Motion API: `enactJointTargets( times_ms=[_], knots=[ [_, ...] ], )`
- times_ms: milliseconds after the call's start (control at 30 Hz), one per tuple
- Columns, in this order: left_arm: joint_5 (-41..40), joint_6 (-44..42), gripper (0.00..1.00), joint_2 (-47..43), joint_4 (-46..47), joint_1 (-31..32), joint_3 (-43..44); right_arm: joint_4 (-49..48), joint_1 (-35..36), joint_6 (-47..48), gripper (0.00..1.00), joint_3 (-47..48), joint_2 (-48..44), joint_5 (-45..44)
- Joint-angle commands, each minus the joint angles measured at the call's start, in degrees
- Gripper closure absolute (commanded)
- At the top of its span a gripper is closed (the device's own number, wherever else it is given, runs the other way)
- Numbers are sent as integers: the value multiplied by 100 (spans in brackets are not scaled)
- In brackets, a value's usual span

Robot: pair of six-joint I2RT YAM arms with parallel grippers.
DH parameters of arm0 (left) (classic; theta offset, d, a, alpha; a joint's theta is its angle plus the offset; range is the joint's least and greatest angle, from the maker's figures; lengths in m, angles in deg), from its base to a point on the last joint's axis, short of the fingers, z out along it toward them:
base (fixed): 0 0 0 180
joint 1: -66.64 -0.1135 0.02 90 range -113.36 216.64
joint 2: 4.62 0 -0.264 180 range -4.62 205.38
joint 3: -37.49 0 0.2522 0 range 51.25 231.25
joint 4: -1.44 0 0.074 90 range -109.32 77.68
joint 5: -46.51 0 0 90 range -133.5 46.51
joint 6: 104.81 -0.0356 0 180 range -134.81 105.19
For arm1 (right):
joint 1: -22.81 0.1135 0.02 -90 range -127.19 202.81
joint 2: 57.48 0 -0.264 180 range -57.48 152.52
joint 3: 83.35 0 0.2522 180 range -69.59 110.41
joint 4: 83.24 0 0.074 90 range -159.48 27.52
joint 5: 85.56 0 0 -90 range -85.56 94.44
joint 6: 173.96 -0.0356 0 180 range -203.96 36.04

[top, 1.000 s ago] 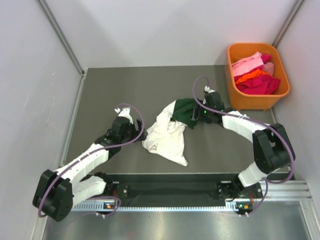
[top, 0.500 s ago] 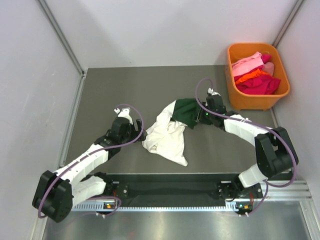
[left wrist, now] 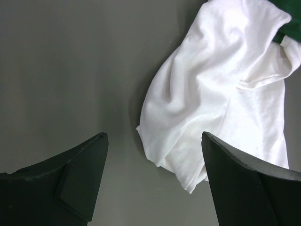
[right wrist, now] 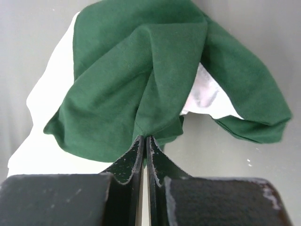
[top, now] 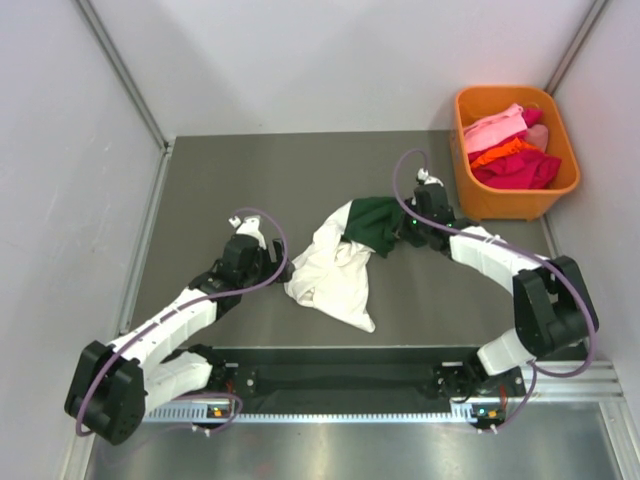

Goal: Fold and stack the t-shirts
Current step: Flatten the tshirt out

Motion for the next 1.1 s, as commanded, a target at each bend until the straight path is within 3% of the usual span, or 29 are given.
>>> enactJointTargets(
  times_ms=[0, 33, 100, 433, 767, 1067],
  knots=[
    [277, -47, 14, -25, 449, 11, -126, 102, -165, 142, 100, 399, -458, -27],
    [774, -47, 14, 10, 565, 37, -144, 173, -235, 203, 100, 565, -511, 112],
    [911, -21, 9, 202, 697, 90, -100, 453, -349, 265, 100, 776, -704, 209],
    [551, -249, 9, 783, 689, 512, 374, 1597, -1289, 696, 100, 2867, -1583, 720],
    [490, -530, 15, 1478, 715, 925, 805, 1756, -1966, 643, 100, 3300, -1584, 1115],
    [-336, -600, 15, 890, 443, 1452, 726, 1721, -2187, 652, 100, 3309, -1153, 1308]
  ],
)
